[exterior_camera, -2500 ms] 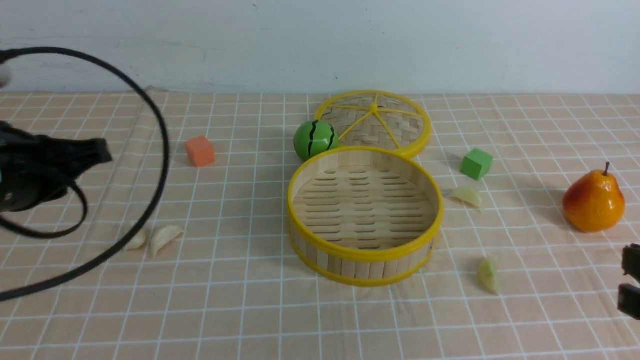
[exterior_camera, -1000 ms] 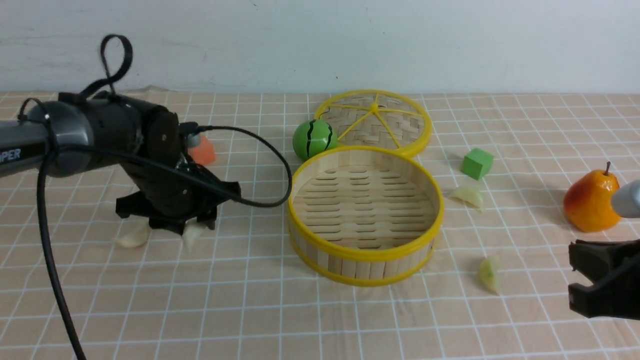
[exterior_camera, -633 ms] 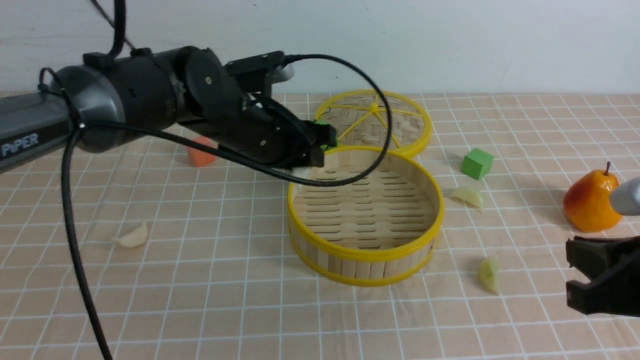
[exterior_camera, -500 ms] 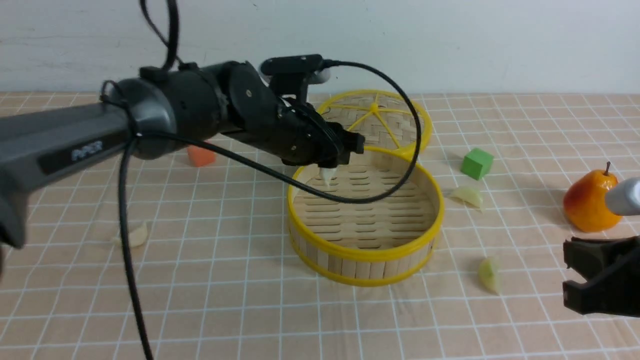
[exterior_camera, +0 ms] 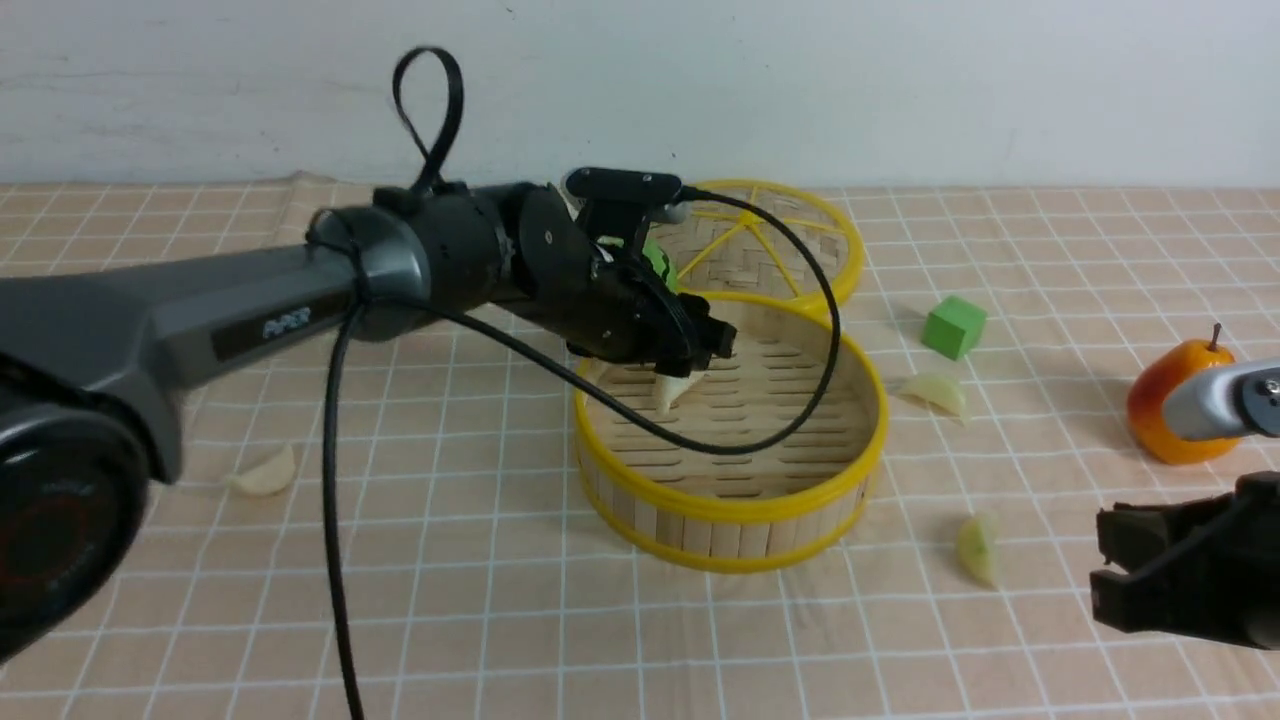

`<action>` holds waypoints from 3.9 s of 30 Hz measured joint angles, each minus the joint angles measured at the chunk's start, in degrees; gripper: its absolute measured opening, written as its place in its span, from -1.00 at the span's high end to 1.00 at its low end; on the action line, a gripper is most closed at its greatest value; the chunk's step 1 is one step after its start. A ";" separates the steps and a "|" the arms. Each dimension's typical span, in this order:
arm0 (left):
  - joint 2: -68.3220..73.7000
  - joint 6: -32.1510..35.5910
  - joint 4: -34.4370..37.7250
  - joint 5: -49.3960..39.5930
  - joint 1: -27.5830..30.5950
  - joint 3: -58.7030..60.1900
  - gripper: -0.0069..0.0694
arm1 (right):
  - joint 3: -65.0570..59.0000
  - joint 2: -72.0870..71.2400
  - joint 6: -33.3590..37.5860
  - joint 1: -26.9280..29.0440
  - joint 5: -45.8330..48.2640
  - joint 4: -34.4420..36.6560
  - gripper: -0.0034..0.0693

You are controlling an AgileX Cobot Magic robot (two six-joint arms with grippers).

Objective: Put the dumplings into the steamer on the table with the brown tablecloth.
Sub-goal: 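Place the dumpling into the bamboo steamer basket with the left gripper, then reach for and grasp a dumpling on the table with the left gripper, then place the dumpling into the bamboo steamer basket with the left gripper, then reach for and grasp a dumpling lying on the table beside the steamer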

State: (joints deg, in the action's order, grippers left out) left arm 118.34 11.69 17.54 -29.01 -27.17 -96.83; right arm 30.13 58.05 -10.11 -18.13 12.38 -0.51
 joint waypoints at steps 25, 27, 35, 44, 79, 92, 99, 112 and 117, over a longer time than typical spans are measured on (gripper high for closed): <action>-5.38 -17.51 -25.43 -19.25 20.05 14.65 0.01 | 0.00 7.70 0.00 0.00 -0.92 4.24 0.67; -4.45 -18.23 -26.31 -18.97 20.05 14.65 0.01 | 0.06 7.70 0.00 0.00 -0.92 4.24 0.67; -4.50 -22.92 -27.53 -19.87 20.05 14.65 0.01 | 0.06 7.70 -0.07 0.00 -0.96 4.25 0.64; -6.27 -24.85 -26.82 -19.77 20.05 14.65 -0.07 | 0.06 7.70 -0.07 0.00 -1.03 4.25 0.62; -12.46 -17.63 -12.14 -14.32 14.99 14.67 0.36 | 0.06 7.75 -0.17 0.00 -1.10 4.30 0.54; -9.12 -9.56 -1.69 0.96 -2.80 13.01 0.36 | 0.10 11.01 -0.17 0.00 -1.11 7.00 0.51; -2.80 -9.89 -1.45 5.68 -3.26 12.13 0.36 | 0.10 11.14 -0.17 0.00 -1.11 8.57 0.49; -10.20 -10.07 -1.86 -0.63 -3.26 10.12 -0.30 | 0.52 11.14 1.45 0.00 2.18 8.90 0.46; -23.83 -10.23 -7.08 -6.70 -3.26 9.53 0.08 | 3.96 12.50 8.73 0.00 10.64 8.90 0.45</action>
State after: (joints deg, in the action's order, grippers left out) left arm 94.50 1.45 10.47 -35.71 -30.43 -87.30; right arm 34.08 70.55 -1.38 -18.13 23.02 8.40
